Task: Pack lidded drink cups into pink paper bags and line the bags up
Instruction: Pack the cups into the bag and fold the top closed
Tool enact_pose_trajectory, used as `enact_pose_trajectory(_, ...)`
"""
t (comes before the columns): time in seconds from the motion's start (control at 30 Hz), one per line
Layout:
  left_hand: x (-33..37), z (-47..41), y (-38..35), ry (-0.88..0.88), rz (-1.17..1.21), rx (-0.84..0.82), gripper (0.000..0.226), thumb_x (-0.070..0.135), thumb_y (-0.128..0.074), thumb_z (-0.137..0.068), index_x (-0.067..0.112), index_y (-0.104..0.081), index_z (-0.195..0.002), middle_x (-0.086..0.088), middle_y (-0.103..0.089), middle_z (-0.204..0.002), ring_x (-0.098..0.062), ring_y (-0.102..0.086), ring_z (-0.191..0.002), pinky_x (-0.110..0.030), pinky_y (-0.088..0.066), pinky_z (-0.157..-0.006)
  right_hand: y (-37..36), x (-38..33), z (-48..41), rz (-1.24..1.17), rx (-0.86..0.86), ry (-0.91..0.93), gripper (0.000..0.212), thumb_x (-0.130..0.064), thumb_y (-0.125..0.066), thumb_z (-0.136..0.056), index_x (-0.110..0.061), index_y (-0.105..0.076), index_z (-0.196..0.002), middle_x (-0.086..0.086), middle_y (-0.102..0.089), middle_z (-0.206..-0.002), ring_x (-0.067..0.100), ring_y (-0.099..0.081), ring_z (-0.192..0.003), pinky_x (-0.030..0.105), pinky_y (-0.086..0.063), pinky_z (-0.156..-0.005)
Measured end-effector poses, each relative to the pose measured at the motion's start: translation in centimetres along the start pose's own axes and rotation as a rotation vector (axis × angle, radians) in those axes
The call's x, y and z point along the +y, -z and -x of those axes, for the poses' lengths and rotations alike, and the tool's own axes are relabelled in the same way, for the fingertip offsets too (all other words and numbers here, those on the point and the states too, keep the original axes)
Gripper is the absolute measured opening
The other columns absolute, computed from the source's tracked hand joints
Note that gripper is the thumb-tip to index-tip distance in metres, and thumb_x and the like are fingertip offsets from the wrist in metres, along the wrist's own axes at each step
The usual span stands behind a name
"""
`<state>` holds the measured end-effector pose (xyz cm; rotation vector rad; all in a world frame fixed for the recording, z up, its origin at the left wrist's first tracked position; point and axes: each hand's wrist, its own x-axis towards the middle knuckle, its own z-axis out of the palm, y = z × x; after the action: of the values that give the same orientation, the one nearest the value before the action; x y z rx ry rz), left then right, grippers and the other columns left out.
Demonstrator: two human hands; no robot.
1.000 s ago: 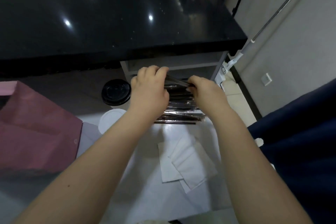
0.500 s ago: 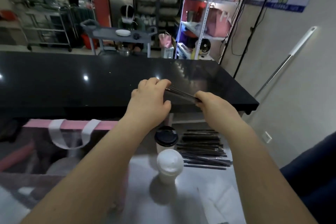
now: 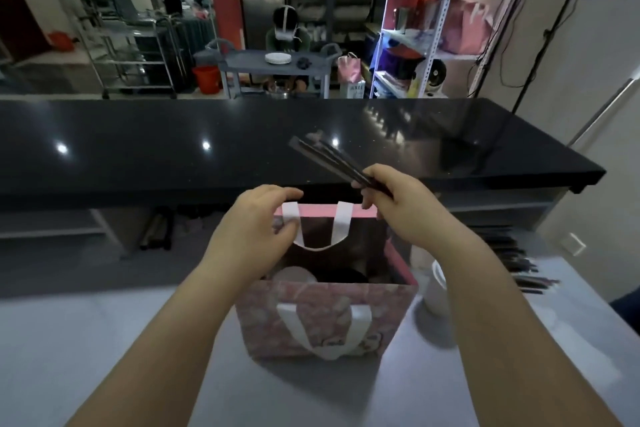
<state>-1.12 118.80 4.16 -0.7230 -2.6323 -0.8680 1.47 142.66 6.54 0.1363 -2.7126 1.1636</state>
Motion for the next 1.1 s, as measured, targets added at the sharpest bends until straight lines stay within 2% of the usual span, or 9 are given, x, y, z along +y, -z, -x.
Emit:
enact_pose_trajectory(0.13,-2.8,1.1,0.0,0.026,0.017,-0.077,0.03,0.023,-0.066,-0.089,0.03,-0.067,-0.118,0.014,-0.063,-0.113,0.001,-0.051,-0.099,-0.01,-0.035,-0.078,-2.8,-2.4,0.2,-0.153,-0.024,0.037,0.024,-0.015,-0.051,-0.097,-0.037,-0.061,-0.096,-0.008,-0.069,-0.083,0.009,-0.064,-0.072,0.031,-0.055,-0.076)
enact_pose_trajectory(0.3,-4.2,1.2,-0.5,0.006,0.02,-0.161,0.027,0.024,-0.068,-0.086,0.026,-0.071,-0.112,0.01,-0.066,-0.106,-0.012,-0.057,-0.103,-0.028,-0.047,-0.088,-6.8,-3.9,0.1,-0.35,-0.113,0.054,0.02,-0.009,-0.052,-0.097,-0.027,-0.062,-0.099,0.001,-0.07,-0.081,0.02,-0.069,-0.077,0.03,-0.057,-0.075)
enact_pose_trajectory(0.37,-4.6,1.0,-0.7,-0.033,-0.018,-0.194,0.038,0.027,-0.071,-0.082,0.025,-0.067,-0.12,0.007,-0.065,-0.116,-0.017,-0.055,-0.112,-0.037,-0.044,-0.098,-7.8,-3.4,0.3,-0.432,-0.14,0.038,0.018,-0.006,-0.052,-0.097,-0.021,-0.061,-0.101,0.004,-0.072,-0.084,0.024,-0.07,-0.081,0.033,-0.057,-0.078)
enact_pose_trajectory(0.5,-5.6,1.0,-0.7,0.0,0.022,-0.344,0.087,0.042,-0.074,-0.078,0.03,-0.029,-0.151,0.005,-0.025,-0.159,-0.014,-0.015,-0.147,-0.043,-0.02,-0.119,-8.3,-1.3,0.5,-0.35,-0.164,-0.026,0.018,-0.002,-0.055,-0.095,-0.019,-0.062,-0.099,0.002,-0.074,-0.091,0.016,-0.071,-0.091,0.028,-0.055,-0.085)
enact_pose_trajectory(0.6,-5.9,0.6,-0.8,-0.001,0.027,-0.428,0.109,0.049,-0.077,-0.073,0.034,-0.007,-0.155,0.01,0.005,-0.163,-0.009,0.008,-0.149,-0.049,-0.012,-0.121,-7.8,-0.2,0.3,-0.182,-0.224,-0.114,0.021,-0.008,-0.059,-0.094,-0.027,-0.066,-0.099,-0.013,-0.073,-0.093,-0.001,-0.067,-0.091,0.015,-0.049,-0.082)
enact_pose_trajectory(0.67,-5.9,0.2,-0.8,0.008,0.026,-0.452,0.115,0.049,-0.079,-0.072,0.032,-0.001,-0.155,0.012,0.012,-0.162,-0.008,0.013,-0.148,-0.05,-0.012,-0.121,-7.5,0.3,0.2,0.068,-0.228,-0.157,0.022,-0.016,-0.058,-0.094,-0.034,-0.067,-0.104,-0.019,-0.07,-0.093,-0.002,-0.063,-0.09,0.022,-0.049,-0.084)
enact_pose_trajectory(0.83,-6.3,-0.1,-0.9,0.041,0.071,-0.411,0.116,0.044,-0.08,-0.074,0.028,0.0,-0.156,0.012,0.008,-0.162,-0.005,0.011,-0.147,-0.038,-0.008,-0.122,-8.0,0.1,-1.0,0.599,-0.306,-0.236,0.051,-0.007,-0.044,-0.094,-0.041,-0.053,-0.132,0.001,-0.062,-0.123,0.026,-0.06,-0.102,0.038,-0.051,-0.088)
enact_pose_trajectory(0.97,-5.6,0.2,-1.2,0.009,-0.064,-0.337,0.109,0.049,-0.075,-0.077,0.027,-0.005,-0.156,0.007,-0.004,-0.164,-0.015,-0.003,-0.15,-0.04,-0.018,-0.119,-8.2,-0.2,-2.8,0.584,-0.372,-0.318,0.031,-0.014,-0.053,-0.093,-0.021,-0.061,-0.123,0.004,-0.066,-0.115,0.024,-0.061,-0.103,0.036,-0.048,-0.094)
enact_pose_trajectory(1.1,-4.3,0.0,-1.2,-0.052,-0.341,-0.18,0.094,0.055,-0.065,-0.082,0.021,-0.016,-0.155,0.0,-0.027,-0.158,-0.022,-0.026,-0.143,-0.041,-0.029,-0.113,-7.4,-0.7,-2.4,0.581,-0.367,-0.282,0.033,-0.015,-0.061,-0.092,-0.025,-0.06,-0.123,-0.001,-0.066,-0.118,0.022,-0.061,-0.106,0.035,-0.048,-0.095)
